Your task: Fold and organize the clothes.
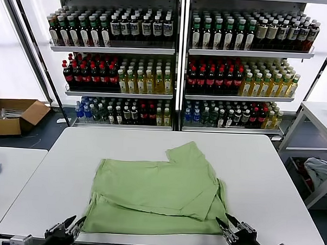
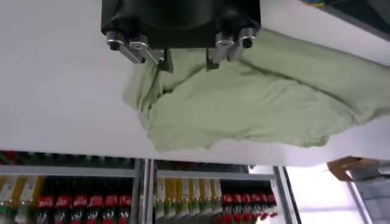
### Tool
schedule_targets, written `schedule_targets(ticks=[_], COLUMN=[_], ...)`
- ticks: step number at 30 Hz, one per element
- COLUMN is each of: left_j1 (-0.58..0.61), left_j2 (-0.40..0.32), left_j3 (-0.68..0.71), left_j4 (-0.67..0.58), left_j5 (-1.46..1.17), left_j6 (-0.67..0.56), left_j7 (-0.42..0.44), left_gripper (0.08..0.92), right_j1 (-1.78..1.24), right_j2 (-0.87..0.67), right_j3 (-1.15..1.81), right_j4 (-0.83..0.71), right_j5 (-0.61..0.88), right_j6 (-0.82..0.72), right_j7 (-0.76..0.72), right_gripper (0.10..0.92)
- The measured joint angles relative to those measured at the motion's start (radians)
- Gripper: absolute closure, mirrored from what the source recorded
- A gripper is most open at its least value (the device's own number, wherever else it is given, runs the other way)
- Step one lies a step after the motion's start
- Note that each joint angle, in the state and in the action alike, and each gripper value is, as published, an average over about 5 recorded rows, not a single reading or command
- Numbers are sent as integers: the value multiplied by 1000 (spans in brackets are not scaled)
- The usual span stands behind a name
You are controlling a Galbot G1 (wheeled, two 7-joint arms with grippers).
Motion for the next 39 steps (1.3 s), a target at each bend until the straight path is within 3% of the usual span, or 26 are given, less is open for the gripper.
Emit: schedule_targets(ticks=[8,12,19,28,39], left_j1=[-160,-268,-487,-753,-922], left_j2=[91,145,203,208,183], left_j3=[22,73,204,382,512], left_j4=[77,159,331,561,727], left_j5=[-42,-62,-89,-95,-85], left_j6=[-1,-2,-11,-22,-26], left_j7=[35,55,83,100,109], left_gripper=[274,193,177,177,177], right_j1=[315,506,803,1087,1256], right_j2=[-32,-28,12,94,195], right_j3=[-103,-194,-360,-543,-658], right_j4=[-157,-272,-500,-767,-1010], right_j5=[76,93,98,68,34], right_j6=[-38,-69,-114,-134,-145], right_j7=[-3,-8,-24,-47,-64], right_gripper=[233,205,203,203,203])
